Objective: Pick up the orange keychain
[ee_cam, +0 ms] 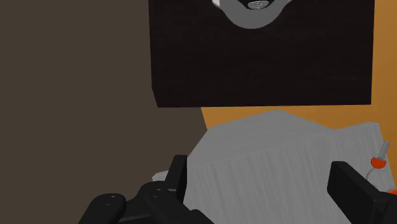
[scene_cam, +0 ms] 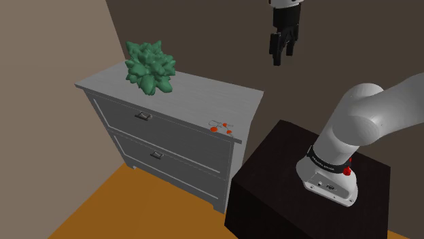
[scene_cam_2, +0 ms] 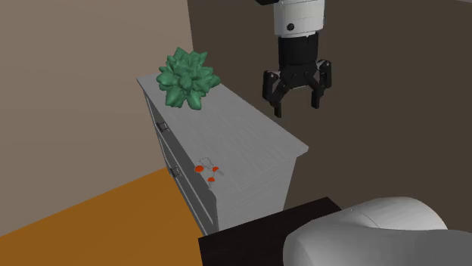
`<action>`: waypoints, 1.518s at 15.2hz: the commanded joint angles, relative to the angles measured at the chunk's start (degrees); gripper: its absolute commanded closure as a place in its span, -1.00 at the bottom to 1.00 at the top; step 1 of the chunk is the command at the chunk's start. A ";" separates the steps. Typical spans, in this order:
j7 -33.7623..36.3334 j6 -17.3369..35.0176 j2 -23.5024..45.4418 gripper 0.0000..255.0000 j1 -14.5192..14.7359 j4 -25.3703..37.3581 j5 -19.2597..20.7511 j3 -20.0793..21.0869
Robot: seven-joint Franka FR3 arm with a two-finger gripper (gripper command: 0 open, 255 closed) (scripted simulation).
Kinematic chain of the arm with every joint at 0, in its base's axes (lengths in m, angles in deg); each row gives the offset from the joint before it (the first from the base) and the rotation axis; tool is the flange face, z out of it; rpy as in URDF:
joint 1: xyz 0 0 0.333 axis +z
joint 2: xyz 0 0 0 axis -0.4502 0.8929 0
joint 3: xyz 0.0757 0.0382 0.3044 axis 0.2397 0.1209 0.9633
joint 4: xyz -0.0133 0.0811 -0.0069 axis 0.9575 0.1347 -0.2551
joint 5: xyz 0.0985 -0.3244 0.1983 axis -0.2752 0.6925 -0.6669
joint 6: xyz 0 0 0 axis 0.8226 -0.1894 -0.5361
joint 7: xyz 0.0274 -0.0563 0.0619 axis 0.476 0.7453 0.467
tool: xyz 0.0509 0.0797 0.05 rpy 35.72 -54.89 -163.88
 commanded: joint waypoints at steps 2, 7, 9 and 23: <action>1.10 1.67 -0.45 -1.00 0.34 -1.70 -0.89 0.71; 6.41 10.59 -1.43 -1.00 2.36 -9.24 -5.39 4.60; 8.48 14.45 -1.14 -1.00 3.31 -11.78 -7.20 6.31; 22.82 46.26 14.38 -1.00 9.22 -19.89 -17.39 20.62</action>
